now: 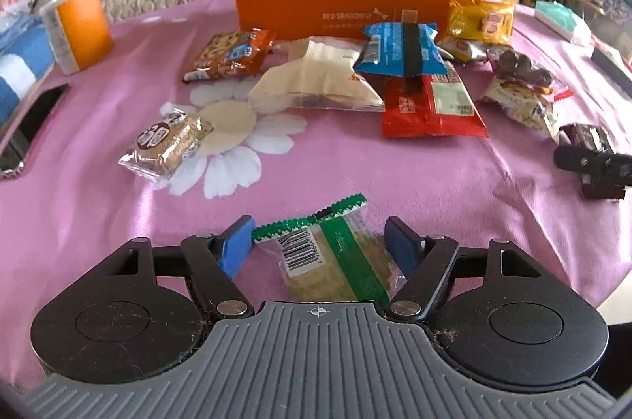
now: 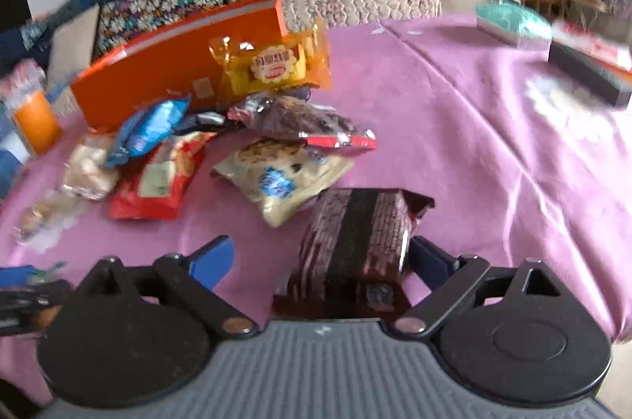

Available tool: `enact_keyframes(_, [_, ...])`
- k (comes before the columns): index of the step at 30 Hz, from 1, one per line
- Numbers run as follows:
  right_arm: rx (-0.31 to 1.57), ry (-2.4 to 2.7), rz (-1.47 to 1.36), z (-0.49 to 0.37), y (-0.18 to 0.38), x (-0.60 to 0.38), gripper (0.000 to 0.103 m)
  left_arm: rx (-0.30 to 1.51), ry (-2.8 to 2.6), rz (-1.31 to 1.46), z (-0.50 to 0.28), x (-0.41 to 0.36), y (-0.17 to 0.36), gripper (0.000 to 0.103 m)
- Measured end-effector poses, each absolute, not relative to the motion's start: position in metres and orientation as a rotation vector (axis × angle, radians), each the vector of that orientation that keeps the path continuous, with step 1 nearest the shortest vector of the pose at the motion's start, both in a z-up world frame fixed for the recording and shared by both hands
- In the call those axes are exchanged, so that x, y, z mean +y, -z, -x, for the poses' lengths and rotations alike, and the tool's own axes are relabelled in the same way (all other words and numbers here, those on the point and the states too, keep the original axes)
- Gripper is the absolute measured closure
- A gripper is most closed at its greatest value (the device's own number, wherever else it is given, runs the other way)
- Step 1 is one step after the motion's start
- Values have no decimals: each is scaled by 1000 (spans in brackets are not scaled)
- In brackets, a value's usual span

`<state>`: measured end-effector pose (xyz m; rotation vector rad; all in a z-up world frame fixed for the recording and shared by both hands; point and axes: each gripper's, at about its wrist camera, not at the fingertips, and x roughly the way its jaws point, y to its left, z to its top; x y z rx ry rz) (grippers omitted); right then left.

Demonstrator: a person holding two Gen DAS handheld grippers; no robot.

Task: Organize snacks
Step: 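Grasp the green-striped cracker pack with the left gripper while the right grasps the brown chocolate wafer pack, then lift both packs and carry them over the orange box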

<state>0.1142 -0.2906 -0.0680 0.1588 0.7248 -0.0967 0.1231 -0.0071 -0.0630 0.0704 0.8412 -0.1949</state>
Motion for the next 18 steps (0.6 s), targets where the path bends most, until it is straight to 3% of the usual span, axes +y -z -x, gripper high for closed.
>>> enact_keyframes(5, [700,109,-53,-111,75,-271,9,831,194,-77,-125,-6,65,40])
enact_keyframes(9, [674,36,-13,-107,74,-256,25,826,189,-74,-126,-5,66,39])
enact_keyframes(13, [660,15,-31,-105,74,-257,20,829,172,-67,-128,-6,66,36])
enact_keyframes(15, [659,1,-71,-103,74,-260,9,830,160,-62,-128,-7,66,34])
enact_keyframes(18, [650,-5,-81,-99,75,-259,9,834,133,-53,-128,-9,66,32])
